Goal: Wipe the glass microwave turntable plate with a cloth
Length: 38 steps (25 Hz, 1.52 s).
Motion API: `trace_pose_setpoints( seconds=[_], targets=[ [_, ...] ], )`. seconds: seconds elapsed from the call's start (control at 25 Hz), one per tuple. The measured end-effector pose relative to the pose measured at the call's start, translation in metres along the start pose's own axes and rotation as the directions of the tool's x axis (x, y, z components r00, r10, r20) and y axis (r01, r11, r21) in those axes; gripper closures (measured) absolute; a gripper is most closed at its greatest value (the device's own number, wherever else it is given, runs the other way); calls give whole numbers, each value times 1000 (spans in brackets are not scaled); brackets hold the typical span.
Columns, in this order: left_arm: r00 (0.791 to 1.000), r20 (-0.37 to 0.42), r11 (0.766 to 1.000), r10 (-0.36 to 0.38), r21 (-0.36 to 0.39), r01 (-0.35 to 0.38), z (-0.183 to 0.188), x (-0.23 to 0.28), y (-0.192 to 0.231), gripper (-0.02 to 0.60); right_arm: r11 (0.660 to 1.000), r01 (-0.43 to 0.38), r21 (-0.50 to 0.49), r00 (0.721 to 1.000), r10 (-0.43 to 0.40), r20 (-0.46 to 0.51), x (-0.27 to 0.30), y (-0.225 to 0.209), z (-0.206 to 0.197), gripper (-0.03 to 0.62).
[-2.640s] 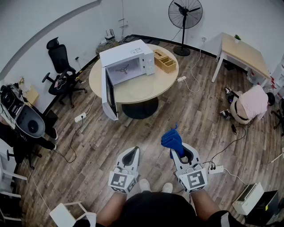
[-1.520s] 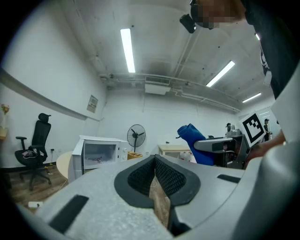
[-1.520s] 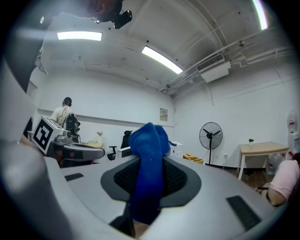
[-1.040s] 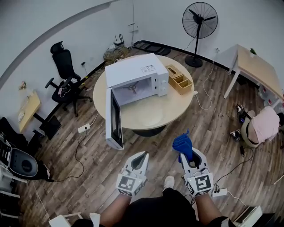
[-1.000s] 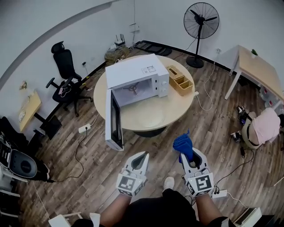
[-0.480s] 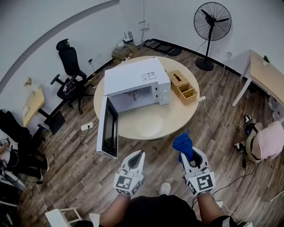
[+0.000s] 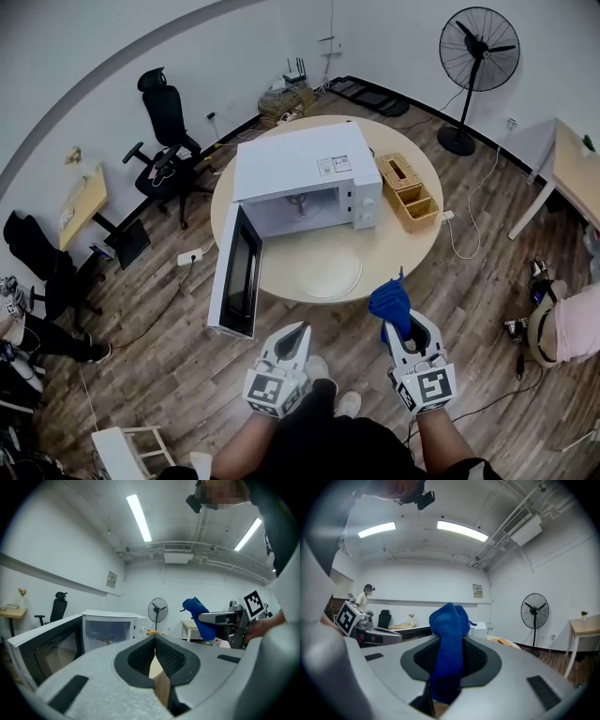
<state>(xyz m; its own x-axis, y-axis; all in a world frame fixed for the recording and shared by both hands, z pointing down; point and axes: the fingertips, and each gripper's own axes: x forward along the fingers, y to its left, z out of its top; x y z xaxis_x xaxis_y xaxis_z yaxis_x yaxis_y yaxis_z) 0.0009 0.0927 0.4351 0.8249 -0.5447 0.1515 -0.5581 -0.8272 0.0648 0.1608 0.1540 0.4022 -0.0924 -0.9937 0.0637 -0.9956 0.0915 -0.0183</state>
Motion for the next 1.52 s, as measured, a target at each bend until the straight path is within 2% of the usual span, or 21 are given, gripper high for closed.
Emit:
trace_pose_setpoints(
  seconds=[0.84,1.28,1.52],
  targets=[
    [999,49,998,-10,-58,13,14,84,130,575,995,-67,-71,996,62,-70,186,11,7,485],
    [999,29,996,-43,-71,45,2,97,152,575,993,-65,-99,993,54,-109,229,11,5,484],
    [1000,6,999,-18,-48,18,-4,111,156,575,988,-129,-84,979,113,-170,250,7,-18,484]
  ],
)
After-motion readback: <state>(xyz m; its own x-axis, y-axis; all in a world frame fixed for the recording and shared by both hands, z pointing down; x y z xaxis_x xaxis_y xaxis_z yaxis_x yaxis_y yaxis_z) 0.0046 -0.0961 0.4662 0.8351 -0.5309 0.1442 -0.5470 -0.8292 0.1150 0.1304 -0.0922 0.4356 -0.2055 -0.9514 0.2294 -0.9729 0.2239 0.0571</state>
